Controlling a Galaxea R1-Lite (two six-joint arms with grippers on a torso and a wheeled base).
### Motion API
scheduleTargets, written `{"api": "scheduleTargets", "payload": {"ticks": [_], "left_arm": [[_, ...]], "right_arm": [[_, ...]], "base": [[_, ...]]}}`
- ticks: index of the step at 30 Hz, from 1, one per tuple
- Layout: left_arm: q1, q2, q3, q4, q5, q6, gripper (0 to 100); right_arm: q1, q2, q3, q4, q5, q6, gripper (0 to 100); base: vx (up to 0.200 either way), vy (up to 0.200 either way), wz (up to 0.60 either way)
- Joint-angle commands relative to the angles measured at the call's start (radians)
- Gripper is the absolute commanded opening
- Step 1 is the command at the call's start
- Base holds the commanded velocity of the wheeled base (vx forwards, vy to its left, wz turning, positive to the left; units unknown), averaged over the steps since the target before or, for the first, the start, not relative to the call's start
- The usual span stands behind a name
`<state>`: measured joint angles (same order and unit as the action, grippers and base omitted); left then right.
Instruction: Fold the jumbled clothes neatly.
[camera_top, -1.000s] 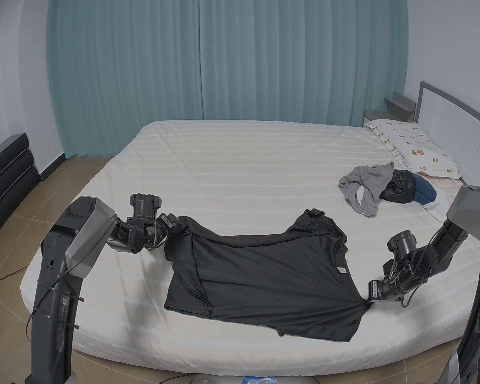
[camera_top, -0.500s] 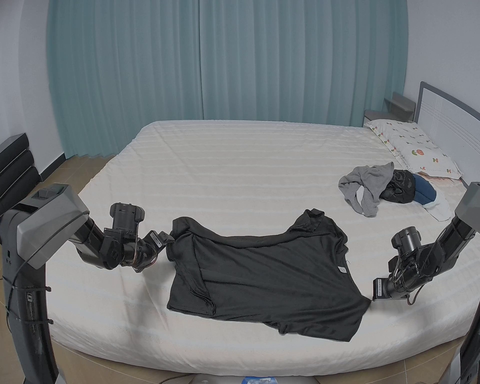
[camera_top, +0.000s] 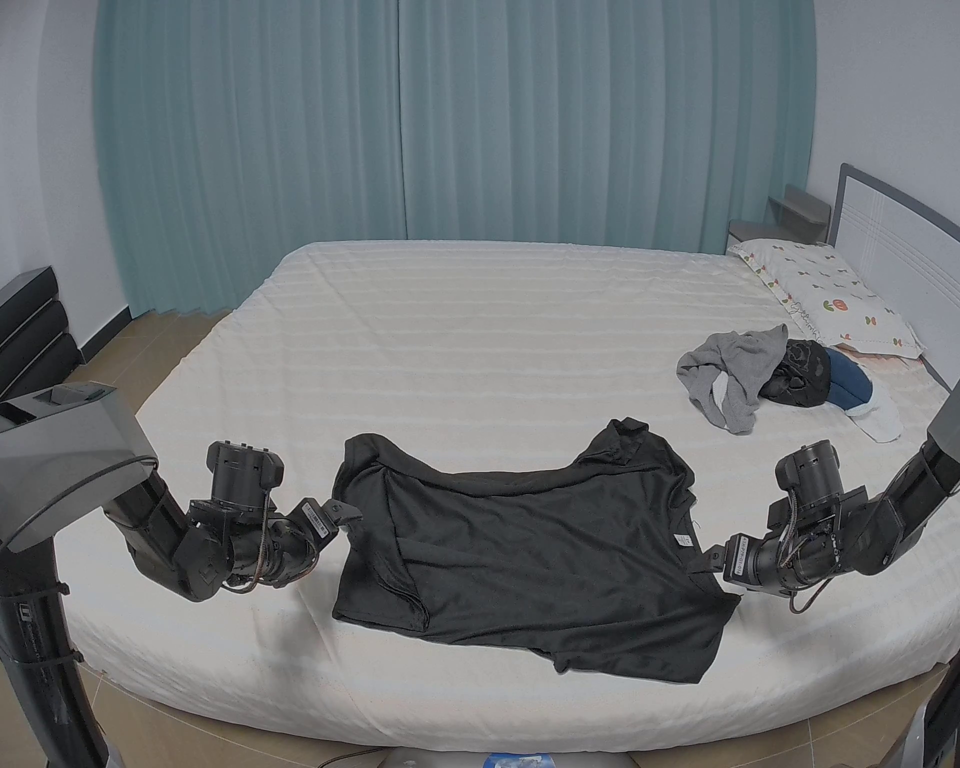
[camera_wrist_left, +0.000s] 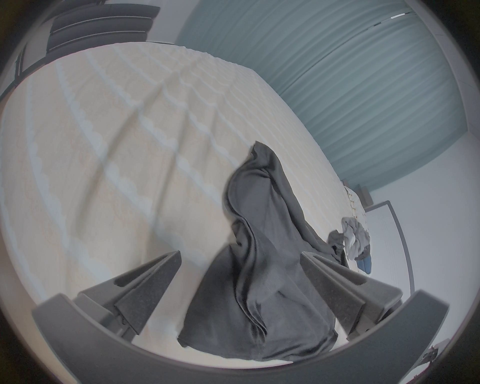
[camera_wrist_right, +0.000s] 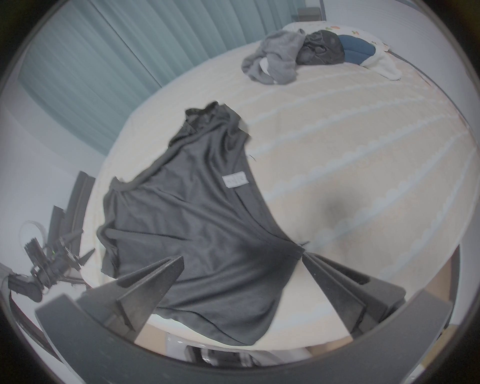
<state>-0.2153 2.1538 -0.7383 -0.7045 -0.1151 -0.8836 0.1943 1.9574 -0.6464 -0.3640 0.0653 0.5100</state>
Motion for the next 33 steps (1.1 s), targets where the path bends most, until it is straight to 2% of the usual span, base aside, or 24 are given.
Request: {"api": "scheduleTargets", "payload": {"ticks": [1,6,11,14,16,31,32,33], "left_arm": [[-0.064,-0.017,0.0,-0.003,0.006,-0.011,100],[-0.105,0.021,-0.089,0.01,0.078,-0.008,100],[-0.141,0.057,-0.156,0.091,0.101,-0.006,100],[-0.153,0.087,-0.181,0.137,0.124,-0.003,100],[-0.153,0.093,-0.179,0.138,0.146,-0.003,100],[-0.156,0.149,-0.193,0.137,0.153,-0.003,100],[-0.156,0.162,-0.2,0.137,0.155,-0.001,100],[-0.156,0.166,-0.2,0.135,0.155,-0.001,0]], "right_arm": [[0.05,-0.02,0.068,-0.09,0.001,0.073,100],[0.1,-0.003,0.105,-0.194,-0.027,0.148,100],[0.126,-0.011,0.123,-0.204,-0.047,0.176,100],[0.163,-0.008,0.139,-0.207,-0.104,0.203,100],[0.175,-0.003,0.14,-0.207,-0.113,0.219,100],[0.177,0.001,0.168,-0.23,-0.102,0.234,100],[0.177,0.031,0.168,-0.245,-0.091,0.263,100],[0.179,0.041,0.169,-0.253,-0.091,0.268,100]], "base": [[0.0,0.0,0.0],[0.0,0.0,0.0],[0.0,0.0,0.0],[0.0,0.0,0.0],[0.0,0.0,0.0],[0.0,0.0,0.0],[0.0,0.0,0.0],[0.0,0.0,0.0]]}}
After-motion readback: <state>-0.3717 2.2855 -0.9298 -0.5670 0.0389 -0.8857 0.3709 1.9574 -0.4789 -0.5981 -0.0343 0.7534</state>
